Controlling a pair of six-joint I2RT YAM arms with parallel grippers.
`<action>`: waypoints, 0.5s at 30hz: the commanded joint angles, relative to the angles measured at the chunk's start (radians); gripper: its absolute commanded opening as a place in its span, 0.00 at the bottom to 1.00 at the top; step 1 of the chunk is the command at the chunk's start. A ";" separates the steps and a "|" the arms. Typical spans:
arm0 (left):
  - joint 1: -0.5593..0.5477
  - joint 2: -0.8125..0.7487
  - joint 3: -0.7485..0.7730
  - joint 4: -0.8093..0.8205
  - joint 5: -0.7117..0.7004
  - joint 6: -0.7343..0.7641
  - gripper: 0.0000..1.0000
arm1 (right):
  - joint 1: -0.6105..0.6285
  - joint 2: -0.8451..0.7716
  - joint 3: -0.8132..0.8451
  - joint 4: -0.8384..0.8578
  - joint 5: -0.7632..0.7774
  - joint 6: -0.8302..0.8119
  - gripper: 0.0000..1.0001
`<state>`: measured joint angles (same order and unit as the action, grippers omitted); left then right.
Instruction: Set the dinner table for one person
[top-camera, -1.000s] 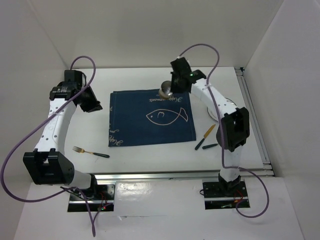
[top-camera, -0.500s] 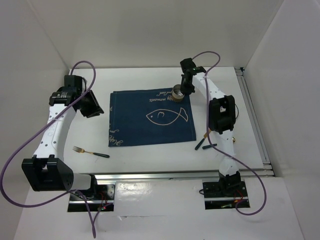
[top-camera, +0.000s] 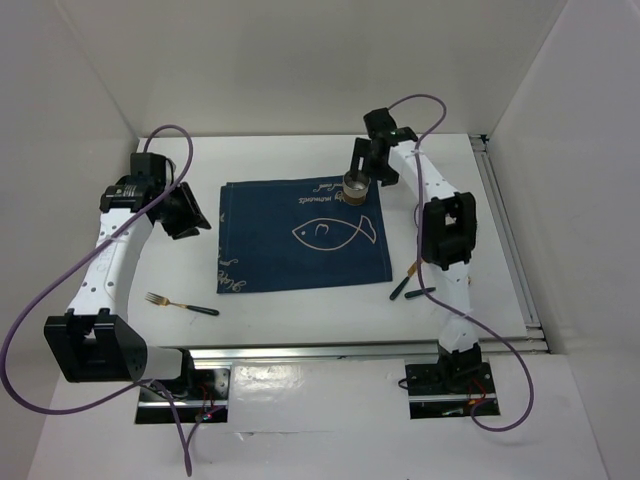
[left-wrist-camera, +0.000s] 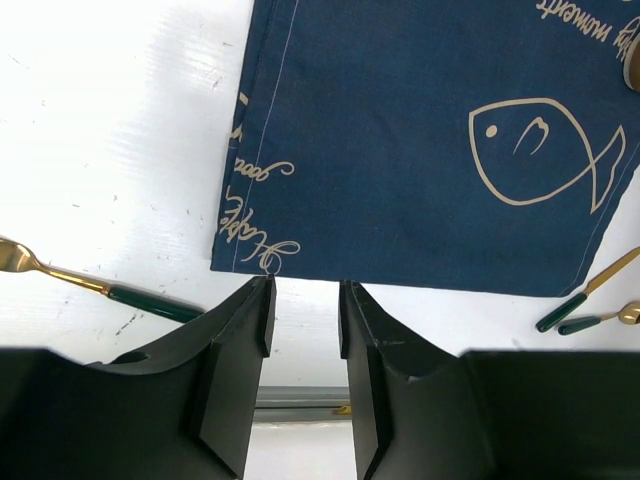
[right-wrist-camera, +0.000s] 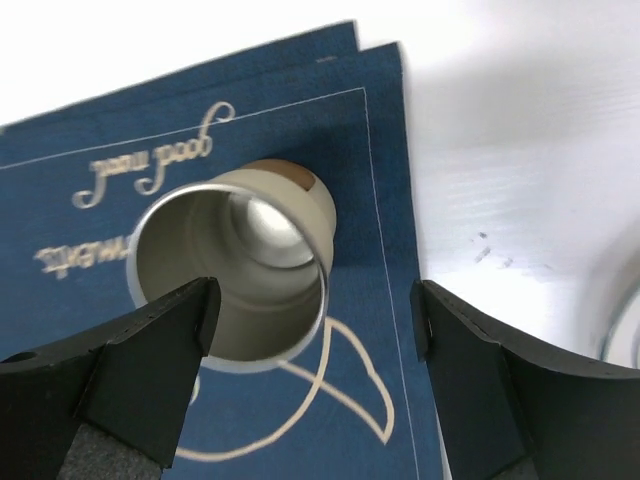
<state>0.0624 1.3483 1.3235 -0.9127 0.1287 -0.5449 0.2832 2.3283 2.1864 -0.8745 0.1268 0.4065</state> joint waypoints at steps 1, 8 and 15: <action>0.005 -0.003 0.005 0.014 -0.006 0.025 0.49 | -0.027 -0.223 -0.017 0.032 -0.003 0.028 0.89; -0.004 -0.003 -0.038 0.043 0.005 0.016 0.50 | -0.282 -0.735 -0.789 0.316 -0.129 0.135 0.90; -0.032 0.006 -0.047 0.072 0.023 0.007 0.50 | -0.716 -1.001 -1.367 0.597 -0.539 0.297 0.87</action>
<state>0.0444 1.3521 1.2812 -0.8791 0.1337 -0.5491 -0.3687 1.3338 0.9733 -0.4049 -0.1814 0.6147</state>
